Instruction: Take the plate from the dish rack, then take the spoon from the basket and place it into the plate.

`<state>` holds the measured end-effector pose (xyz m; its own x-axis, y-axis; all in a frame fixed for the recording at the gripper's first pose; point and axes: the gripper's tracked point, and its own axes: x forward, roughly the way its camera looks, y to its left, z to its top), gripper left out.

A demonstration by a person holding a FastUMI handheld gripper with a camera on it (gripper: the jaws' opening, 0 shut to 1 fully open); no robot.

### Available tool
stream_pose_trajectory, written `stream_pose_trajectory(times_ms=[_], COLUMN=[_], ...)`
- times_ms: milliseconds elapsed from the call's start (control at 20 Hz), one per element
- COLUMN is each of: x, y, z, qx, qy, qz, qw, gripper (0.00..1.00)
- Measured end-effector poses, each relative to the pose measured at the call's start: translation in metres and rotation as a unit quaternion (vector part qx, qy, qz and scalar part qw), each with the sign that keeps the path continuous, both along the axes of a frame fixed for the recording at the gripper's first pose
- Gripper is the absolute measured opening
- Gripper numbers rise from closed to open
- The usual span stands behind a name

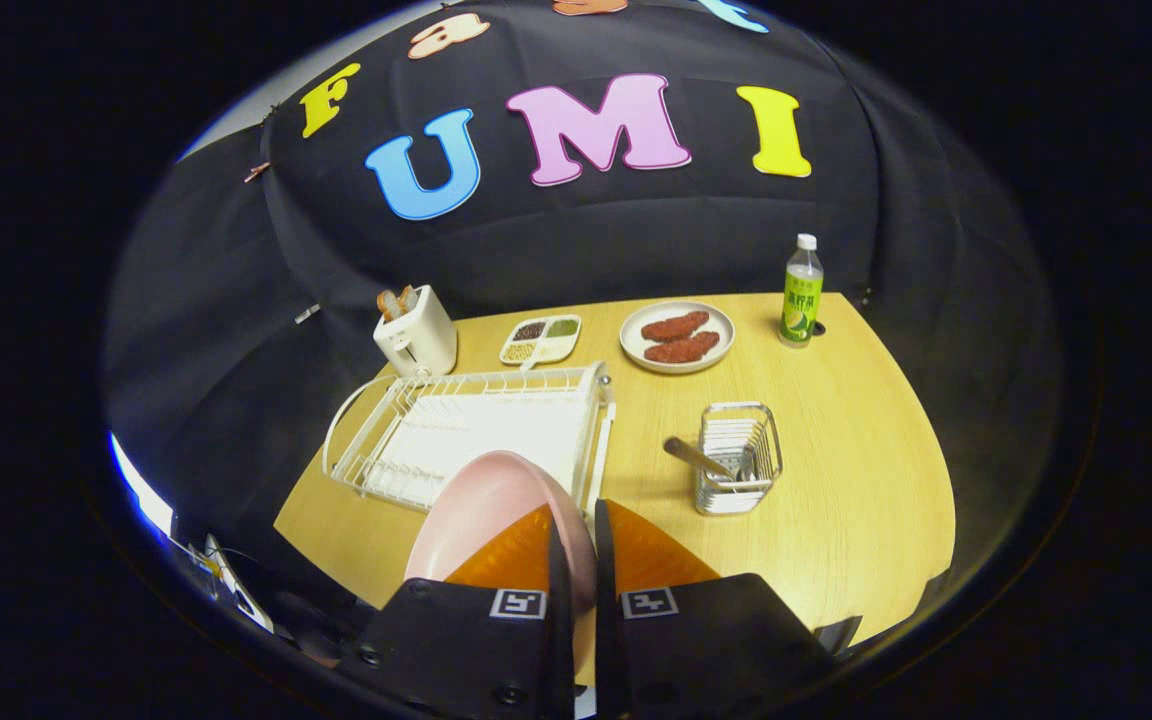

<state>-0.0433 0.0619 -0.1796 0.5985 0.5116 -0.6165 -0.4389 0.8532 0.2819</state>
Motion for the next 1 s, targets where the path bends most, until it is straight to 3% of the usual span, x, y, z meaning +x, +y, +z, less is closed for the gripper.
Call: stream_pose_trajectory(times_ms=[200, 550, 800, 1000], x=[-0.011, 0.009, 0.024, 0.024], y=[-0.035, -0.059, -0.058, -0.075], z=[-0.042, -0.130, -0.155, -0.166], qx=[0.013, 0.008, 0.032, -0.008], qy=[0.036, 0.076, 0.097, 0.065], qz=[0.015, 0.036, 0.044, 0.071], qw=[0.999, 0.996, 0.994, 0.995], gripper=[0.13, 0.13, 0.14, 0.18])
